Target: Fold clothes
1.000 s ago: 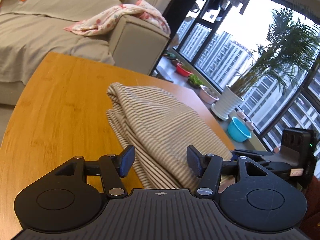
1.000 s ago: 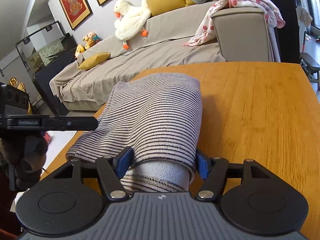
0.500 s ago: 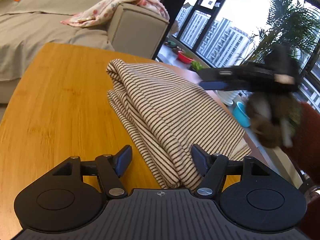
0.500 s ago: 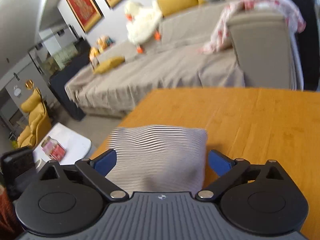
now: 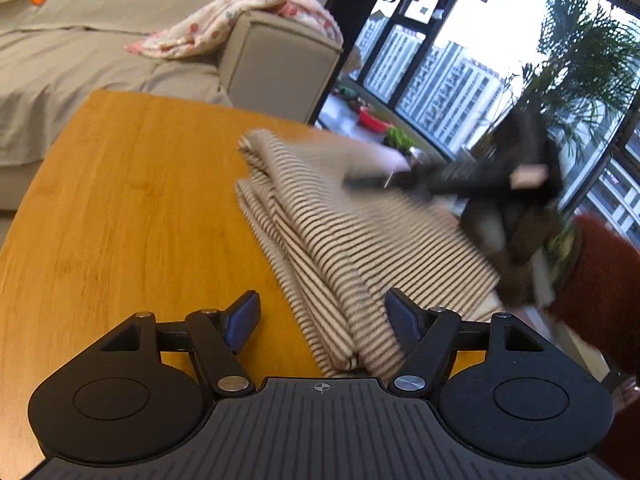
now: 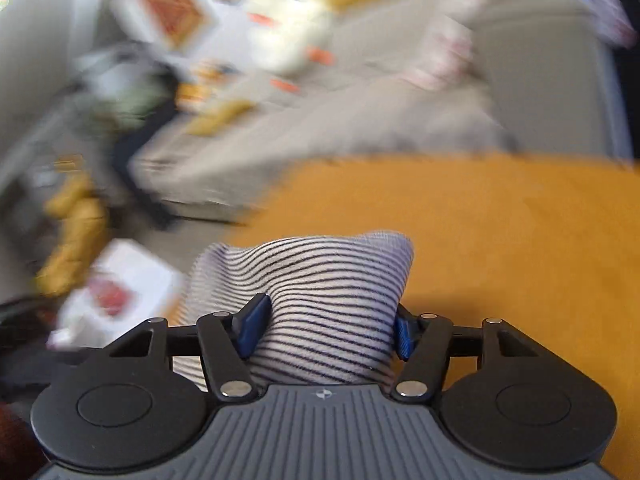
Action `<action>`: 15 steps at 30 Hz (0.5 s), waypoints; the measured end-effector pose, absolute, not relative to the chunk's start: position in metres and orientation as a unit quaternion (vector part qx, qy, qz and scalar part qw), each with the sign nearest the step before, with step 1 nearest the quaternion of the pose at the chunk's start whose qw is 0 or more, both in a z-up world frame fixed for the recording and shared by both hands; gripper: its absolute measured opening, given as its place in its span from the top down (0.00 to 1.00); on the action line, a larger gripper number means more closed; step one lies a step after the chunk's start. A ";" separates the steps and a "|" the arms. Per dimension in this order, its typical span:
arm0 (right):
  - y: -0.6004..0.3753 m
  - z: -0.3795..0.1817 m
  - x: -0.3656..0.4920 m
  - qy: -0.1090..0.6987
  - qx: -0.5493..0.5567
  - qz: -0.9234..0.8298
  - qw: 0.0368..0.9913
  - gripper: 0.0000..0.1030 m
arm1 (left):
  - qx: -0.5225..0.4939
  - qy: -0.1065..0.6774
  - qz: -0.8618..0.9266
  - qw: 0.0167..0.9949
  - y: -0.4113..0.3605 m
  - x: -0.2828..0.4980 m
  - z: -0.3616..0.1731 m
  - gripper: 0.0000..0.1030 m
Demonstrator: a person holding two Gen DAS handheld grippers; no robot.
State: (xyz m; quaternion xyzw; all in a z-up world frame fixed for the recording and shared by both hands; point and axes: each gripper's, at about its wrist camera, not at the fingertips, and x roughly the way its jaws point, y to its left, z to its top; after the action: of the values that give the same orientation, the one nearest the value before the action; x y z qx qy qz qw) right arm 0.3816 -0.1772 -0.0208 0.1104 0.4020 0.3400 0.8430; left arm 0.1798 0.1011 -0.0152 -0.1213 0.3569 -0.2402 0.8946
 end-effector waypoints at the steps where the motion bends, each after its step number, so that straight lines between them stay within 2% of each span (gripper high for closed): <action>1: -0.183 -0.026 0.381 0.399 0.119 0.329 0.848 0.31 | -0.118 0.352 -0.240 0.897 0.098 0.180 -0.012 0.29; 7: -0.193 -0.014 0.355 0.358 0.099 0.305 0.877 0.26 | -0.109 0.337 -0.250 0.901 0.087 0.193 0.005 0.33; 8: -0.195 -0.011 0.350 0.355 0.099 0.306 0.878 0.26 | -0.108 0.336 -0.252 0.901 0.085 0.197 0.006 0.35; 9: -0.196 -0.009 0.345 0.352 0.099 0.307 0.879 0.26 | -0.108 0.335 -0.254 0.901 0.083 0.200 0.007 0.42; 10: -0.197 -0.007 0.341 0.350 0.100 0.307 0.879 0.26 | -0.107 0.331 -0.261 0.900 0.081 0.200 0.008 0.45; 15: -0.202 -0.003 0.315 0.351 0.098 0.301 0.881 0.21 | -0.087 0.326 -0.251 0.907 0.072 0.206 0.012 0.43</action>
State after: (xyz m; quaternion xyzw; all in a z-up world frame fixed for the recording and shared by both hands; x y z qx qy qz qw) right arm 0.3151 -0.2018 -0.0035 0.0983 0.3507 0.3006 0.8815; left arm 0.2058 0.0720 0.0125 -0.0874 0.3258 -0.2510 0.9073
